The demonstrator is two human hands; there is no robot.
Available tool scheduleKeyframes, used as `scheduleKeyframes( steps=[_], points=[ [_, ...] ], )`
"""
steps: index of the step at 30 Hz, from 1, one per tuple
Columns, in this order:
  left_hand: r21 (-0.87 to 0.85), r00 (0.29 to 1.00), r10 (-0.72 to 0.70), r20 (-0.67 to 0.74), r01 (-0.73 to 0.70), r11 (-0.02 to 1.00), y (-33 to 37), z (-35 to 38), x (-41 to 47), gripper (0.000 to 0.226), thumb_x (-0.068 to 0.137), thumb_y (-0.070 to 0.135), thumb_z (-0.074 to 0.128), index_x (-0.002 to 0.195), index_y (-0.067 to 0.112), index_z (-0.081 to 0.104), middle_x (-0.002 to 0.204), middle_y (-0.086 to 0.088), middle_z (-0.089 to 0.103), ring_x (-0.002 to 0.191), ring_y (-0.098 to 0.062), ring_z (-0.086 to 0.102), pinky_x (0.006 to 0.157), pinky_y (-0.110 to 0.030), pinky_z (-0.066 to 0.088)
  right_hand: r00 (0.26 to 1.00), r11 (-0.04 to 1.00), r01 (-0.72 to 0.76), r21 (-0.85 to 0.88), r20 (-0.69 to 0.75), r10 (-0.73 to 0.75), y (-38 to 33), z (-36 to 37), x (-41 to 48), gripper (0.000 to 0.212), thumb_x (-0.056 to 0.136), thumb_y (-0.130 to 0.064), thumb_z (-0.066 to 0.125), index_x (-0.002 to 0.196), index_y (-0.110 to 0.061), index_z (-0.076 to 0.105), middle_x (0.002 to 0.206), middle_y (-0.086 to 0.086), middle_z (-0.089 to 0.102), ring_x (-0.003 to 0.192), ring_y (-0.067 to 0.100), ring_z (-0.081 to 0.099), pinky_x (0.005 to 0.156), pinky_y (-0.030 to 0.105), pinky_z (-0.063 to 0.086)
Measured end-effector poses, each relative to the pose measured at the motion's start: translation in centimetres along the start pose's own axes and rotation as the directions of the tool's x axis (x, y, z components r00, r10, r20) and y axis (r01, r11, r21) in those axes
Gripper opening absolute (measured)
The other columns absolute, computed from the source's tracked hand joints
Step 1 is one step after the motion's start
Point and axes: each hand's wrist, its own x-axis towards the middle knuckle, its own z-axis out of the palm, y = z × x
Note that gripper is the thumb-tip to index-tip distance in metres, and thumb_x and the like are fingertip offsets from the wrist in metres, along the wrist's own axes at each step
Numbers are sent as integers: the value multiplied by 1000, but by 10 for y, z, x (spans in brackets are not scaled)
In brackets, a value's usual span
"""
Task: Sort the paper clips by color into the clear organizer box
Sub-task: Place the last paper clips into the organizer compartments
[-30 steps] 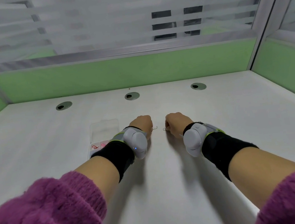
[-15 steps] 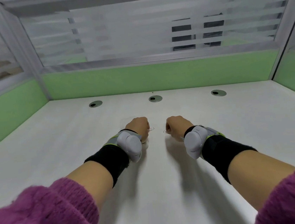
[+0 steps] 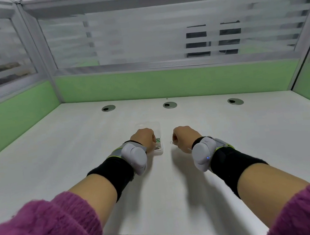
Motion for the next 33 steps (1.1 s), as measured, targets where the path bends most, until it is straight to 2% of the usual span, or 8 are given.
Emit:
scheduleKeyframes(
  steps=[10, 17, 26, 30, 33],
  points=[
    [-30, 998, 19, -52, -21, 999, -11, -6, -1, 23, 88, 7, 50, 105, 10, 65, 120, -8, 64, 112, -27, 58, 90, -32, 47, 999, 1000, 29, 9, -31, -29, -18, -1, 5, 24, 93, -12, 49, 111, -2, 61, 119, 17, 65, 108, 34, 61, 81, 34, 49],
    [-62, 997, -11, -74, 7, 998, -31, -11, -3, 21, 88, 8, 52, 105, 10, 65, 118, -7, 65, 111, -27, 58, 91, -33, 47, 998, 999, 48, 15, -32, -47, -37, 5, 8, 26, 91, -8, 47, 111, -1, 63, 118, 17, 66, 108, 35, 61, 87, 35, 51],
    [-84, 996, -38, -83, 31, 996, -51, -13, -2, 22, 89, 10, 54, 109, 10, 63, 120, -8, 63, 112, -27, 57, 92, -34, 46, 1000, 1000, 27, 6, -11, -27, -44, 15, 13, 25, 91, -10, 50, 109, -1, 63, 115, 18, 66, 102, 34, 63, 85, 35, 52],
    [-90, 995, -42, -95, 33, 995, -56, -14, 0, 22, 89, 10, 53, 109, 9, 62, 120, -9, 63, 112, -28, 57, 93, -35, 46, 1000, 1000, 27, -5, -7, -27, -46, 15, 16, 24, 90, -11, 50, 107, 0, 64, 112, 18, 67, 91, 32, 61, 73, 32, 47],
    [-89, 994, -47, -99, 38, 995, -62, -17, 3, 23, 88, 11, 54, 110, 9, 61, 121, -9, 62, 112, -28, 56, 93, -36, 46, 999, 1000, 20, 7, -31, -20, -42, 11, 19, 25, 91, -13, 49, 107, -1, 63, 114, 17, 67, 98, 33, 62, 72, 30, 43]
  ],
)
